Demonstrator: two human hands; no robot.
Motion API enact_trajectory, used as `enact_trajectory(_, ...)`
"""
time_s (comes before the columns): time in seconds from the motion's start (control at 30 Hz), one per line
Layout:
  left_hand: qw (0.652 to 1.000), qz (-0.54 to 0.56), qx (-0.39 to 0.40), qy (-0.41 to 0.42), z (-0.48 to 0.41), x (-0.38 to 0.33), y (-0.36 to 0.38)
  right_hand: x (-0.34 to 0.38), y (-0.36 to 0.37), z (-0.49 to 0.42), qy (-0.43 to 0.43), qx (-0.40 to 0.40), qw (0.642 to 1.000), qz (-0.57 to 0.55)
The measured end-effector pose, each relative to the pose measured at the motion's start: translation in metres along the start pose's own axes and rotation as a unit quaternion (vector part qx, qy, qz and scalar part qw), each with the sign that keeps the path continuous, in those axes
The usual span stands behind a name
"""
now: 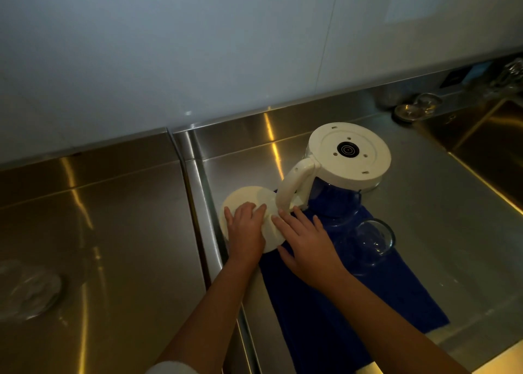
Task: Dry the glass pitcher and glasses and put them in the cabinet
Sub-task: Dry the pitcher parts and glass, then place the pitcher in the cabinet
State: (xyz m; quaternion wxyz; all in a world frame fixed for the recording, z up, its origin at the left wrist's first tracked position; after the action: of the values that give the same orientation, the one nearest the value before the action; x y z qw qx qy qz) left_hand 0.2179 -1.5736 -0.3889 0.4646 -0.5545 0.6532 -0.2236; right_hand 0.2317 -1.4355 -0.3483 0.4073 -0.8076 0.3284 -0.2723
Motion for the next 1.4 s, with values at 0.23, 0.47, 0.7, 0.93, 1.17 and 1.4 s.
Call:
enact_trajectory(0.23,0.999,-0.028,-0.029,-0.005,0.02,0.005,-0.033,0.014,-0.013,0.008,-0.011,0.011,1.0,-0.011)
enact_trajectory(0.47,0.996,-0.06,-0.057,-0.038,0.06,0.01,-0.072,0.048,-0.018,0.023,-0.042,0.039,0.998,-0.039)
enact_trajectory(0.7,0.991,-0.068,-0.025,-0.111,0.117,0.028,-0.115,0.091,-0.012,0.045,-0.088,0.096,0.988,-0.078)
enact_trajectory(0.93,0.986,-0.108,-0.049,-0.12,0.163,0.052,-0.147,0.135,-0.006,0.064,-0.11,0.171,0.972,-0.115)
enact_trajectory(1.17,0.977,-0.139,-0.041,-0.155,0.203,0.075,-0.173,0.174,0.004,0.08,-0.15,0.212,0.958,-0.121)
enact_trajectory(1.4,0.97,-0.123,-0.028,-0.207,0.23,0.099,-0.182,0.202,0.011,0.09,-0.164,0.262,0.945,-0.107)
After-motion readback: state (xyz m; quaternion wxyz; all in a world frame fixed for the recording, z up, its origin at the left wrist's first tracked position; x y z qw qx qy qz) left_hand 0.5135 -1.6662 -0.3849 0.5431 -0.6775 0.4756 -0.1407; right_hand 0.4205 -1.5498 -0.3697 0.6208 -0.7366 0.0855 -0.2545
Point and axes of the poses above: each hand's wrist, its own z-axis away from the middle knuckle, its own y-axis out of the palm, x = y × z, the point moved 2 cm from there along -z, towards the middle knuckle, and after that the axes turned 13 degrees about -x, right-handed, at the moved point
